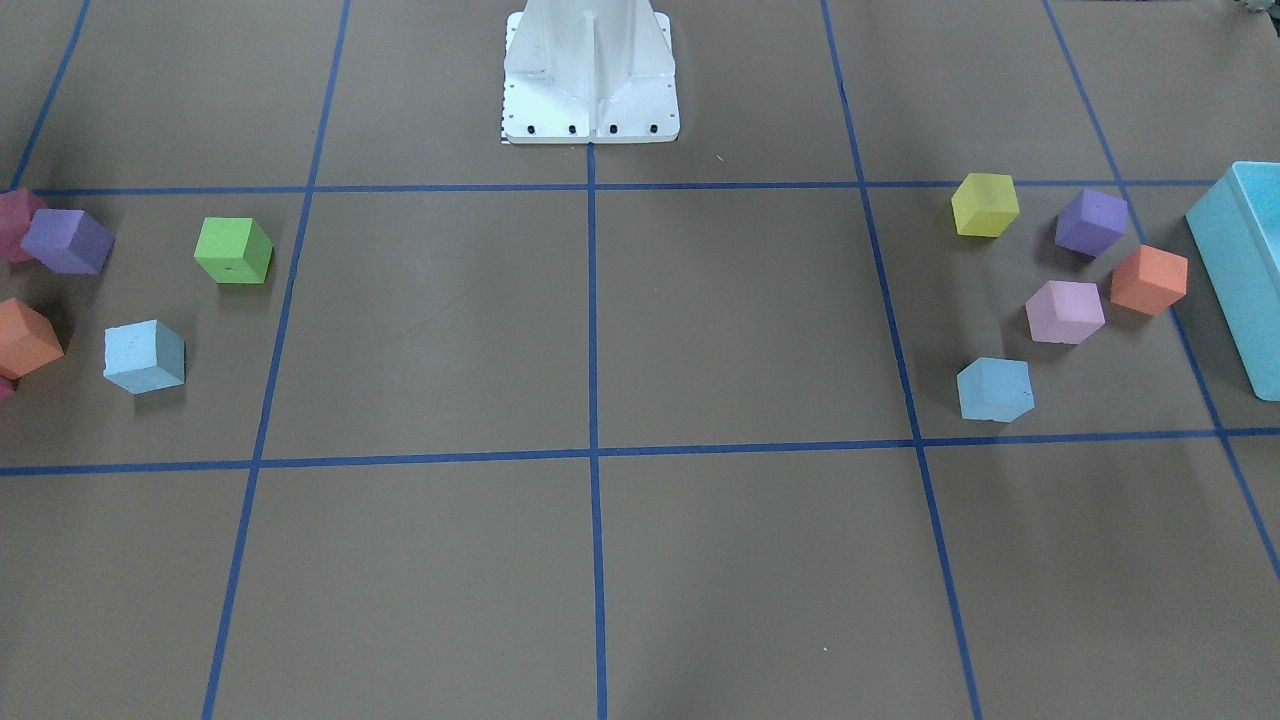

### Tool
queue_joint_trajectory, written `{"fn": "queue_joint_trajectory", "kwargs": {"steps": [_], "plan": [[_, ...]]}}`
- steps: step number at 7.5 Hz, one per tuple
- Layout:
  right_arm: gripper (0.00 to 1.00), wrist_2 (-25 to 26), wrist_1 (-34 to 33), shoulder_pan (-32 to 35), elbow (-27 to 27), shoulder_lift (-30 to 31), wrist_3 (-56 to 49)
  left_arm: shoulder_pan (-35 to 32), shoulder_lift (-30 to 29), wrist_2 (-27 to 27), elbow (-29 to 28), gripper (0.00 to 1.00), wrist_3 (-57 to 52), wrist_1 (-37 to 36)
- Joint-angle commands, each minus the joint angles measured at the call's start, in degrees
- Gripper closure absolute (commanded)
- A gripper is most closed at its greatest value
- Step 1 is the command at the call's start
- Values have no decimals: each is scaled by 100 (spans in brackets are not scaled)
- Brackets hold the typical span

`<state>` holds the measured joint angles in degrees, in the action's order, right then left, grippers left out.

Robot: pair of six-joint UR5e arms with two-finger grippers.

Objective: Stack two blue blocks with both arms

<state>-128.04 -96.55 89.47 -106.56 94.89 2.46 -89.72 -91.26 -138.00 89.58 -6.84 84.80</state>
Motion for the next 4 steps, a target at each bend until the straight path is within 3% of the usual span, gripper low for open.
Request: {"fn": "queue_joint_trajectory", "kwargs": {"steps": [1, 4], "plan": [[0, -167, 74, 0, -40, 125, -17, -2, 3, 1, 15, 1, 33, -7], [0, -432, 101, -8, -76, 92, 0, 7, -6, 1, 85, 1, 60, -7]]}}
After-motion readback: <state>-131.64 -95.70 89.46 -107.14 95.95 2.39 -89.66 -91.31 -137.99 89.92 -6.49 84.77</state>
